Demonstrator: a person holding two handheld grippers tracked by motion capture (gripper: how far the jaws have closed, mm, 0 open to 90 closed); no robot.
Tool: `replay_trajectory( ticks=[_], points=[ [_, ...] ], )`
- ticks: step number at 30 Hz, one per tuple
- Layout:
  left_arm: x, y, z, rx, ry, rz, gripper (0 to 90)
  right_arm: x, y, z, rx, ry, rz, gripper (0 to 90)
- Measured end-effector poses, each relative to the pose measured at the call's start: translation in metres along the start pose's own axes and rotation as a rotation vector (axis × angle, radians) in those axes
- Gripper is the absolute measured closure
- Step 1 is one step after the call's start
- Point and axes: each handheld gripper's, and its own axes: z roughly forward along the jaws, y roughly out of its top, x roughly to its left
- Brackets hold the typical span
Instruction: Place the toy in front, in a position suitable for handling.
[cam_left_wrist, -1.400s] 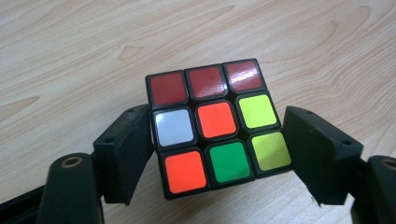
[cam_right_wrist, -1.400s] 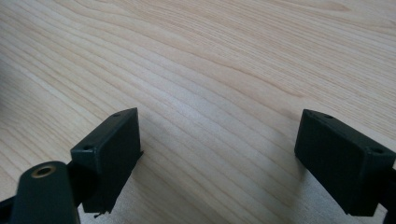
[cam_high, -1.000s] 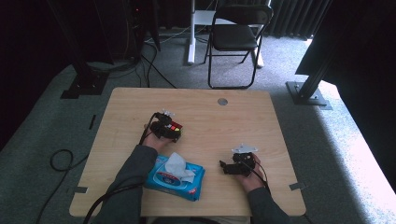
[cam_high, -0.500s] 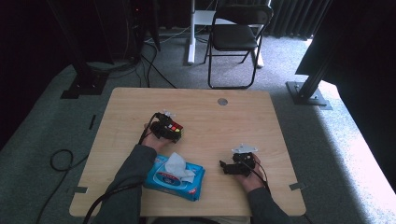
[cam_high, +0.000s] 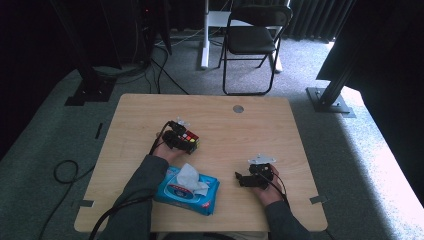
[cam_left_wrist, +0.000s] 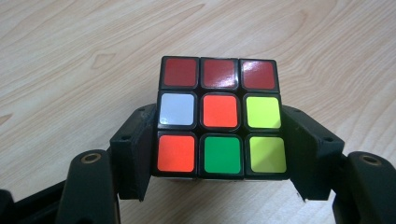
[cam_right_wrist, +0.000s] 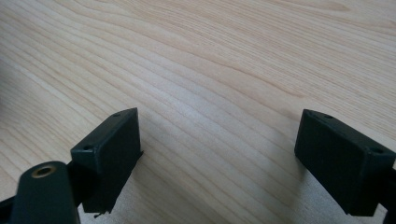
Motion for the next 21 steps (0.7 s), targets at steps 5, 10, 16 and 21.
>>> replay_trajectory(
  ticks=[5,10,16,21],
  points=[
    [-0.004,0.002,-0.003,-0.007,-0.013,0.02,34.1,0.0,0.0,0.0,0.0,0.0,0.0,14.1],
    [-0.008,0.005,-0.005,-0.008,-0.025,0.046,34.1,0.0,0.0,0.0,0.0,0.0,0.0,14.1],
    [-0.013,0.008,-0.008,-0.016,-0.041,0.075,34.1,0.0,0.0,0.0,0.0,0.0,0.0,14.1],
    [-0.017,0.01,-0.008,-0.018,-0.056,0.096,34.1,0.0,0.0,0.0,0.0,0.0,-0.001,14.1]
  ],
)
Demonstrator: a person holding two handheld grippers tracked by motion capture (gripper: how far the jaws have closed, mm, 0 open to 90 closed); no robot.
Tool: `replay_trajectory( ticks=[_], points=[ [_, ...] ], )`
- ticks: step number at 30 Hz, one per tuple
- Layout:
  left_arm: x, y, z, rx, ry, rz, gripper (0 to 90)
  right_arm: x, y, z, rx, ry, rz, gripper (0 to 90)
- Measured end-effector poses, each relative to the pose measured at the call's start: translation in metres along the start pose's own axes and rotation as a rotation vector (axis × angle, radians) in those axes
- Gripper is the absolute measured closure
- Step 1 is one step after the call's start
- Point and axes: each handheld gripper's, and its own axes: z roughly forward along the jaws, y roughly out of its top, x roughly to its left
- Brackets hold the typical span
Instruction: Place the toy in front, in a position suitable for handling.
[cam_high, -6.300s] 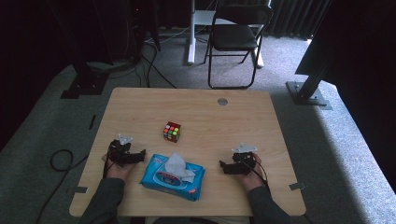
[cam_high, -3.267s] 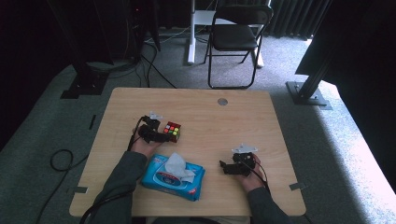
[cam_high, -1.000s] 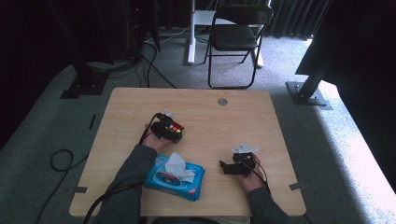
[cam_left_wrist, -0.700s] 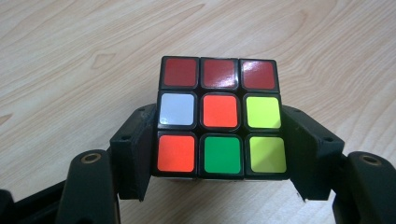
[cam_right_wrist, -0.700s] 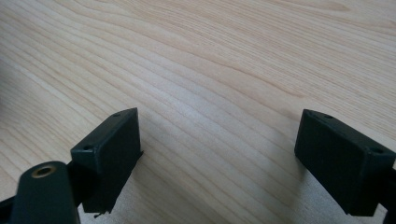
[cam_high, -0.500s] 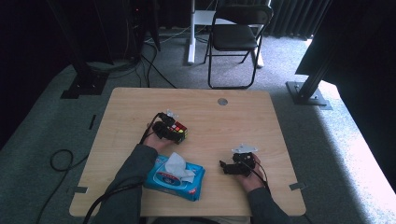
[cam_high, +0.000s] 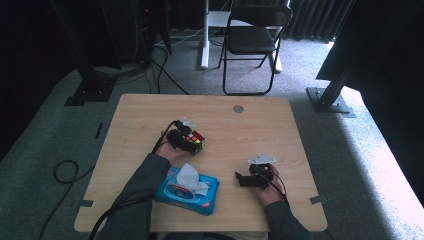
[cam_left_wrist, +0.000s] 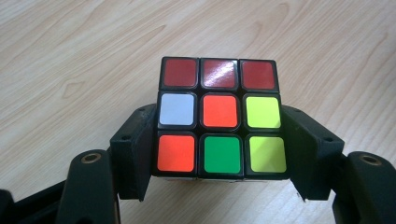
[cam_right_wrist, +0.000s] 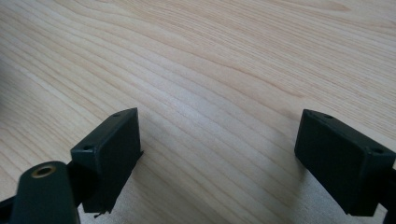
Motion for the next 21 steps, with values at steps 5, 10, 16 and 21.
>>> replay_trajectory(
  ticks=[5,10,16,21],
  points=[
    [-0.004,0.002,0.001,0.003,-0.012,0.025,34.0,0.0,0.0,0.0,0.0,0.0,0.0,14.1],
    [-0.01,0.005,0.002,-0.001,-0.03,0.047,34.0,0.0,0.0,0.0,0.0,0.0,0.0,14.1],
    [-0.019,0.008,0.004,0.002,-0.04,0.092,34.0,0.0,0.0,0.0,0.0,0.0,0.0,14.1],
    [-0.024,0.009,0.005,0.004,-0.056,0.121,34.0,0.0,0.0,0.0,0.0,0.0,0.0,14.1]
  ],
)
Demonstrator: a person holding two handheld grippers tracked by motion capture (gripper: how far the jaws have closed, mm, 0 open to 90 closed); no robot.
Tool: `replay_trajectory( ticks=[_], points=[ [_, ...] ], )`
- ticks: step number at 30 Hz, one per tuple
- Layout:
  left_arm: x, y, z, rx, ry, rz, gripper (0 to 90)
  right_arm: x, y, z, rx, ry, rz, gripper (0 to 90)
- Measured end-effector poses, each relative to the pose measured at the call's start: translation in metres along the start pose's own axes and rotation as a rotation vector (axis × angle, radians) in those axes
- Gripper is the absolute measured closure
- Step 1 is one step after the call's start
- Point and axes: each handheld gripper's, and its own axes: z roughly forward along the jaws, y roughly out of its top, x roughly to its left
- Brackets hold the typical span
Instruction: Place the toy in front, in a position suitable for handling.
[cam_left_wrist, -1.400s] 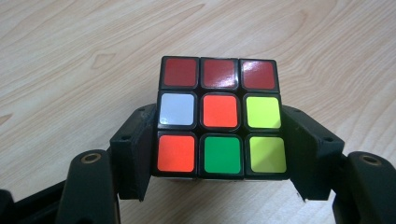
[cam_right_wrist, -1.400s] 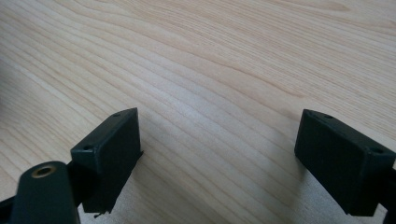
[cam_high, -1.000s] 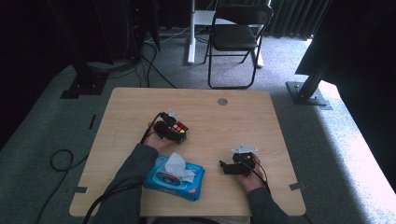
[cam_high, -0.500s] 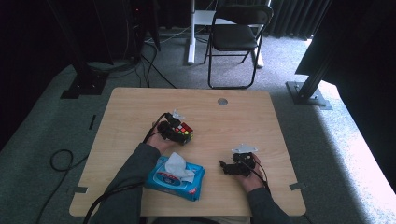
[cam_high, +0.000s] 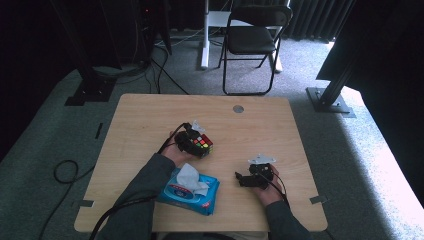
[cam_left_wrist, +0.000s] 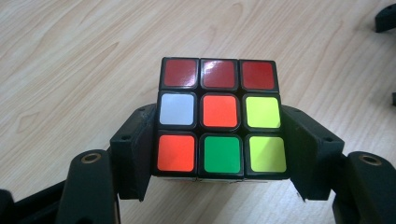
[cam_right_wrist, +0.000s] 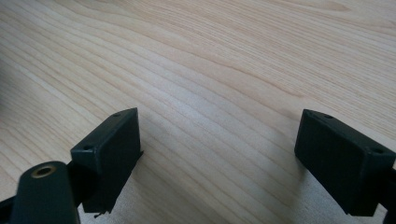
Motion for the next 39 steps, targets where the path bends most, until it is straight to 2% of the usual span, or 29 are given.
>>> replay_trajectory(
  ticks=[10,17,23,39],
  points=[
    [-0.011,0.004,0.002,-0.009,-0.058,0.057,34.0,0.0,0.0,0.0,0.0,0.0,0.0,14.1],
    [-0.016,0.005,0.005,-0.014,-0.084,0.084,34.0,0.0,0.0,0.0,0.0,0.0,0.0,14.1],
    [-0.021,0.007,0.006,-0.016,-0.089,0.115,34.0,0.0,0.0,0.0,0.0,0.0,0.0,14.1],
    [-0.033,0.015,0.015,-0.016,-0.141,0.154,34.0,0.0,0.0,0.0,0.0,0.0,0.0,14.1]
  ],
)
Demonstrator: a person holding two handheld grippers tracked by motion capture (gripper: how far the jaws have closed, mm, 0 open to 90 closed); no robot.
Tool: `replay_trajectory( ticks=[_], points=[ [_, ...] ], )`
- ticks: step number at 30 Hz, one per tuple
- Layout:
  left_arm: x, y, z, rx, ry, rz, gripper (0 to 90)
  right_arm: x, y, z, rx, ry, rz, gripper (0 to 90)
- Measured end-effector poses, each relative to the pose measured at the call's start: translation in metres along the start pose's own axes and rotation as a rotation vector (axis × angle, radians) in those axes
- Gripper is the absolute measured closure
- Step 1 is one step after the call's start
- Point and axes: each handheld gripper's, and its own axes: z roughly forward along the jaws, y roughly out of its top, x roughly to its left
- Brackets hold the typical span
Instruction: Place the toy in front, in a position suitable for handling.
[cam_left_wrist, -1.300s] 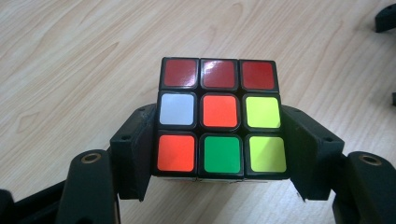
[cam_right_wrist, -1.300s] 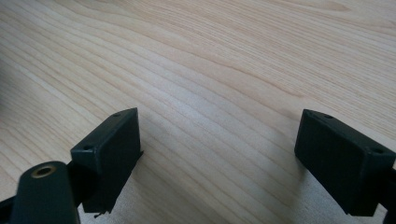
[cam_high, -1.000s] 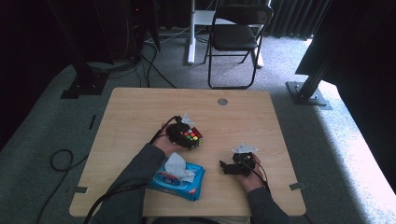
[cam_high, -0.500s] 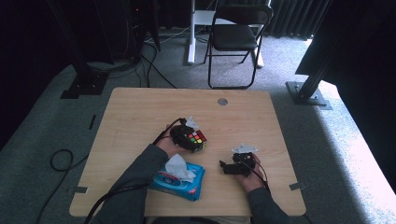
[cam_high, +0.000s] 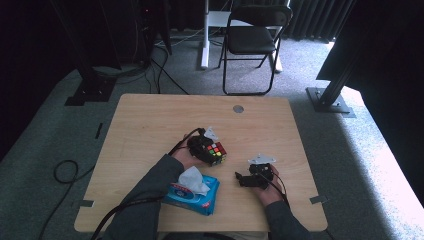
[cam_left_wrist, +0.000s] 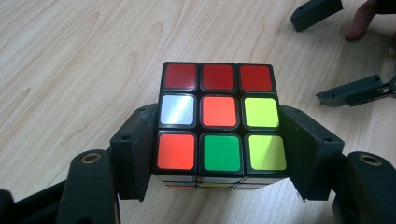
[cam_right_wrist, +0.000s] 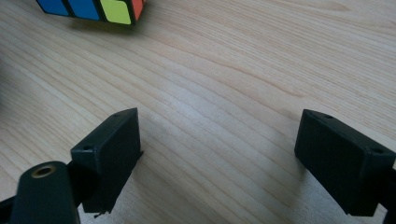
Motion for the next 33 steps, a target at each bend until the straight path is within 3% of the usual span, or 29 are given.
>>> replay_trajectory(
  ticks=[6,16,22,29,33],
  points=[
    [-0.001,0.002,0.001,0.004,-0.01,0.016,34.0,0.0,0.0,0.0,0.0,0.0,0.0,14.1],
    [0.001,0.002,0.004,0.007,-0.012,0.005,34.0,0.0,0.0,0.0,0.0,0.0,0.0,14.1],
    [0.0,0.004,0.008,0.031,-0.006,0.033,34.0,0.0,0.0,0.0,0.0,0.0,0.0,14.1],
    [0.002,0.006,0.01,0.032,-0.002,0.026,34.0,0.0,0.0,0.0,0.0,0.0,-0.001,14.1],
    [0.005,0.004,0.011,0.04,0.002,0.002,33.8,0.0,0.0,0.0,0.0,0.0,0.0,14.1]
  ],
)
